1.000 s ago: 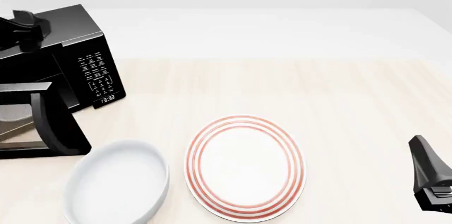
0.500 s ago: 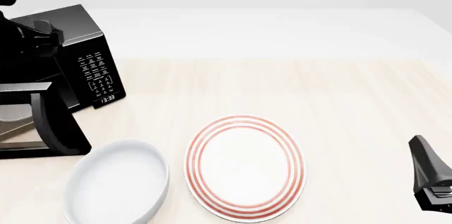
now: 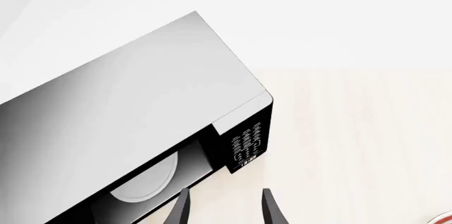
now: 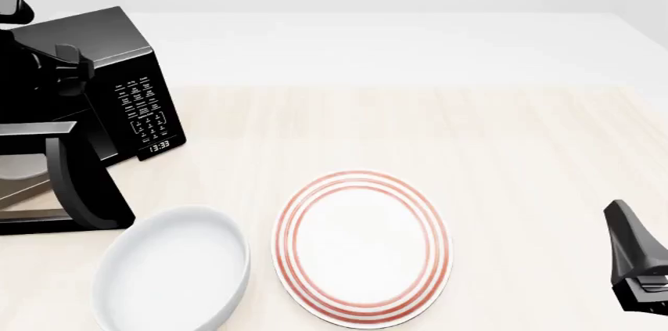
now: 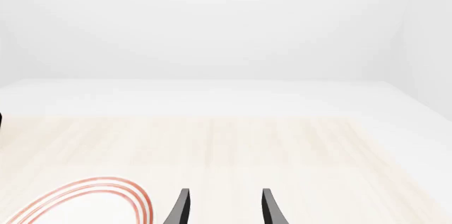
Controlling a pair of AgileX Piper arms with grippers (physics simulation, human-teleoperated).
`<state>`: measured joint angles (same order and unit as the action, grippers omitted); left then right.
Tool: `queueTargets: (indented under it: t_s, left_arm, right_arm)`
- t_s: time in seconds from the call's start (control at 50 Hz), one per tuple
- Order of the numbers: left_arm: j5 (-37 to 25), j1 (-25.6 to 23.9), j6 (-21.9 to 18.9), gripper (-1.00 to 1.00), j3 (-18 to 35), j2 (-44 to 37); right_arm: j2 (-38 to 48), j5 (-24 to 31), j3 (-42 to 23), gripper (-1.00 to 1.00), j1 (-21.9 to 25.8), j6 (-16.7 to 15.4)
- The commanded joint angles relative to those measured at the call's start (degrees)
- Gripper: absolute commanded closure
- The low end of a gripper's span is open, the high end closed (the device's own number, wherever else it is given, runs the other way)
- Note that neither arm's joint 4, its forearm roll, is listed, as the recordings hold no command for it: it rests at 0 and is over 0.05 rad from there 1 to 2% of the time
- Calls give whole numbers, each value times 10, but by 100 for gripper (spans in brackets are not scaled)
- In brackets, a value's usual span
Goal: Open the microwave.
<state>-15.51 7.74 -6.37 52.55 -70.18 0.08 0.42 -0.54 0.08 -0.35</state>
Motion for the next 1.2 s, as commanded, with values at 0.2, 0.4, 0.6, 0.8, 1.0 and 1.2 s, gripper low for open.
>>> queueTargets:
  t_s: [0.2,0.4,0.6,0.8,1.0,1.2]
  left_arm:
    - [14,40,1,-100,-40,16]
    - [26,48,7,-100,-60,15]
    - [30,67,5,-100,-70,16]
    - [36,81,4,-100,-83,20]
    - [43,87,5,-100,-94,16]
    - [40,92,7,-100,-107,28]
  right_arm:
    - [0,0,0,-100,0,0]
    - [0,0,0,-100,0,0]
    - [0,0,0,-100,0,0]
    - [0,0,0,-100,0,0]
    - [0,0,0,-100,0,0]
    - [0,0,0,-100,0,0]
